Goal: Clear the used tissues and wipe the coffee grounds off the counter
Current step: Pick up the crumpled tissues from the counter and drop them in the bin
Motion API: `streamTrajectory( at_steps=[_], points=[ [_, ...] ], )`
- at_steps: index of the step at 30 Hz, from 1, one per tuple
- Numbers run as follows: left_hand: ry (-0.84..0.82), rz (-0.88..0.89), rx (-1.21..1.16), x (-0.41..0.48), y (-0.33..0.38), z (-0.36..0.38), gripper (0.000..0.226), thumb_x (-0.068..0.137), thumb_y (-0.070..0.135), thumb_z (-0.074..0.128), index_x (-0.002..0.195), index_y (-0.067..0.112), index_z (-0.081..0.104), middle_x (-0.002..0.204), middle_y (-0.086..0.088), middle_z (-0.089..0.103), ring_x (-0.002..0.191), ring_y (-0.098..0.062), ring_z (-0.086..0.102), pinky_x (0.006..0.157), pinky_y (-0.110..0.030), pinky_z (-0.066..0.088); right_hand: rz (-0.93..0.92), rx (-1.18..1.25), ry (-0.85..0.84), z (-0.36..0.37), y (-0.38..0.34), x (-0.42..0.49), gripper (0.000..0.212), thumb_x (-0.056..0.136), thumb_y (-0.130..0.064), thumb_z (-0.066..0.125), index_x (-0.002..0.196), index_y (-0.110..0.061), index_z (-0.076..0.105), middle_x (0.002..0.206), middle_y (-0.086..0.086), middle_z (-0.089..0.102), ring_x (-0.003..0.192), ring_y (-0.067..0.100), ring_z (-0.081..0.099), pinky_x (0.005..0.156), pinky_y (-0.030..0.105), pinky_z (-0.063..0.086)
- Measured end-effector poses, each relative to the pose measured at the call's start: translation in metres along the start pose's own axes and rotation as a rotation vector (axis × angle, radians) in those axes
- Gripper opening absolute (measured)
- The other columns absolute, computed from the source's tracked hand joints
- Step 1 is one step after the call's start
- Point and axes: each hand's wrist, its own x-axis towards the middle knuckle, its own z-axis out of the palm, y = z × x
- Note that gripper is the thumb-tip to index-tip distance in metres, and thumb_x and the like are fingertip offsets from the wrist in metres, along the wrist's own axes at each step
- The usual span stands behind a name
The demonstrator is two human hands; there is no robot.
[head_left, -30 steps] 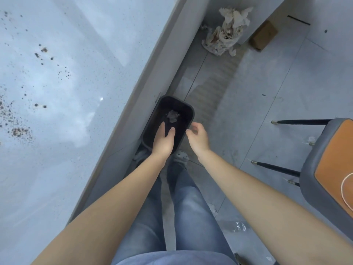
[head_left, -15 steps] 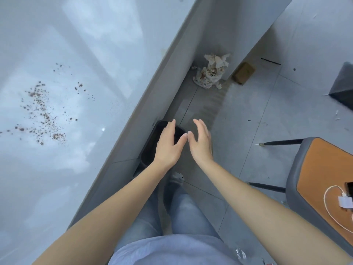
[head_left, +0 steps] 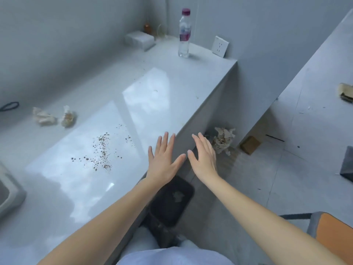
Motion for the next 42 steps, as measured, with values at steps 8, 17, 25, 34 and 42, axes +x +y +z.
streamTrajectory(
  at_steps=[8, 17, 25, 34, 42],
  points=[
    [0.24, -0.059, 0.125, -0.007, -0.028, -0.076, 0.071, 0.093, 0.056, 0.031, 0.148, 0.035, -0.009, 0.156, 0.014, -0.019, 0.142, -0.008, -0.023, 0.115, -0.044, -0.015, -0.214, -0.083, -0.024, -0.002, -0.078, 0.061, 0.057, 0.097, -0.035, 0.043, 0.148, -0.031, 0.019, 0.161, -0.007, 0.007, 0.148, 0.016, 0.002, 0.117, 0.046, 0.002],
    [0.31, -0.317, 0.075, -0.007, -0.107, -0.141, 0.073, 0.093, 0.056, 0.033, 0.149, 0.03, -0.005, 0.159, 0.009, -0.011, 0.146, -0.012, -0.013, 0.116, -0.047, -0.008, -0.331, -0.037, -0.174, 0.053, -0.155, 0.089, 0.059, 0.096, -0.035, 0.046, 0.148, -0.029, 0.02, 0.16, -0.007, 0.009, 0.147, 0.015, 0.005, 0.118, 0.045, 0.01],
    [0.389, -0.455, -0.009, 0.01, -0.175, -0.179, 0.074, 0.094, 0.051, 0.039, 0.15, 0.026, -0.003, 0.16, 0.005, -0.007, 0.147, -0.013, -0.009, 0.116, -0.049, -0.006, -0.348, -0.094, -0.346, 0.098, -0.209, 0.124, 0.053, 0.095, -0.03, 0.047, 0.145, -0.028, 0.031, 0.159, -0.004, 0.018, 0.145, 0.015, 0.013, 0.117, 0.043, 0.013],
    [0.491, -0.606, -0.121, 0.036, -0.258, -0.207, 0.069, 0.093, 0.04, 0.046, 0.149, 0.021, 0.01, 0.16, 0.002, 0.006, 0.147, -0.016, 0.0, 0.116, -0.05, -0.001, -0.424, -0.277, -0.546, 0.175, -0.257, 0.143, 0.052, 0.096, -0.022, 0.042, 0.146, -0.026, 0.027, 0.158, -0.001, 0.017, 0.146, 0.019, 0.006, 0.117, 0.049, 0.008],
    [0.465, -0.486, 0.013, 0.076, -0.303, -0.224, 0.056, 0.091, 0.02, 0.049, 0.144, 0.017, 0.03, 0.158, -0.004, 0.018, 0.146, -0.021, 0.011, 0.116, -0.051, 0.014, -0.452, -0.37, -0.627, 0.231, -0.286, 0.17, 0.067, 0.09, 0.001, 0.036, 0.149, -0.025, 0.017, 0.16, -0.002, 0.011, 0.145, 0.02, 0.009, 0.116, 0.052, 0.01]
  ],
)
